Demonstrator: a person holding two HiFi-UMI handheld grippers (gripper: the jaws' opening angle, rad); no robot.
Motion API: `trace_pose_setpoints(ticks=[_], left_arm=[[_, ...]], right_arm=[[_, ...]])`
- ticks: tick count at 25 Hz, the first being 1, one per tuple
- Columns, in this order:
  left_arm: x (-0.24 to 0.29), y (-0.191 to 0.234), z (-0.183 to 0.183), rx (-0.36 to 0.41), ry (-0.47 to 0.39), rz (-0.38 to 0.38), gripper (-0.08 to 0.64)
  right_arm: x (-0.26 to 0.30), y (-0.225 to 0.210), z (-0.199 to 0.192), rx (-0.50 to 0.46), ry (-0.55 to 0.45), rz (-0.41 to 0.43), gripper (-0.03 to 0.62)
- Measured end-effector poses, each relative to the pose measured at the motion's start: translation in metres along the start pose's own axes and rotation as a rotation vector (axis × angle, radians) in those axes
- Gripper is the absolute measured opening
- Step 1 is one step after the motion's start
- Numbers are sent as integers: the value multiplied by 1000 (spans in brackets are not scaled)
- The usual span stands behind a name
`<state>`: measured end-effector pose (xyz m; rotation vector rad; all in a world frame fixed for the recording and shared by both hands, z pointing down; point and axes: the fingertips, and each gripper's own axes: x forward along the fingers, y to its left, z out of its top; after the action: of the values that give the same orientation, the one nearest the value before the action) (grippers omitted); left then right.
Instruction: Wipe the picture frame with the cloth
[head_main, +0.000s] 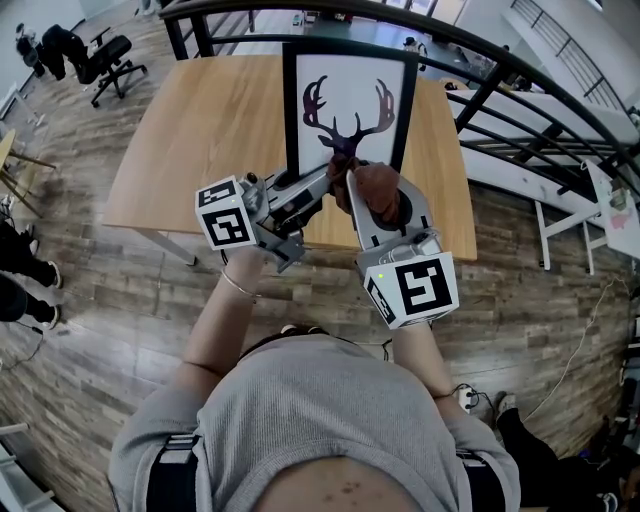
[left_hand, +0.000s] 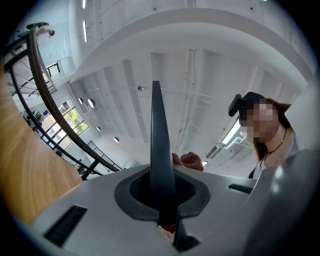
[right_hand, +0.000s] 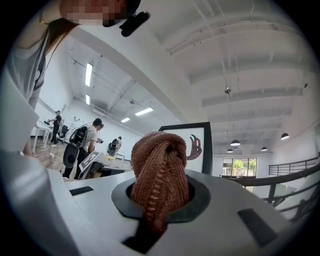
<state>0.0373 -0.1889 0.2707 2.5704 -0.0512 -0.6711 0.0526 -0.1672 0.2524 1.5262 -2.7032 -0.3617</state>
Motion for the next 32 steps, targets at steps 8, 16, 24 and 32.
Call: trace_pose_setpoints(ticks=[8, 16, 24, 32], left_arm=[[-1, 3, 0, 13, 3, 13, 29], [0, 9, -3, 8, -12, 9, 28], [0, 11, -3, 17, -10, 8, 28], [1, 4, -5, 36, 1, 23, 28]], right_arm=[[-7, 9, -13, 19, 2, 27, 46], [-11, 14, -27, 7, 15, 61, 46], [-20, 19, -42, 58, 80, 124, 46], [-48, -13, 11, -1, -30, 75, 46]])
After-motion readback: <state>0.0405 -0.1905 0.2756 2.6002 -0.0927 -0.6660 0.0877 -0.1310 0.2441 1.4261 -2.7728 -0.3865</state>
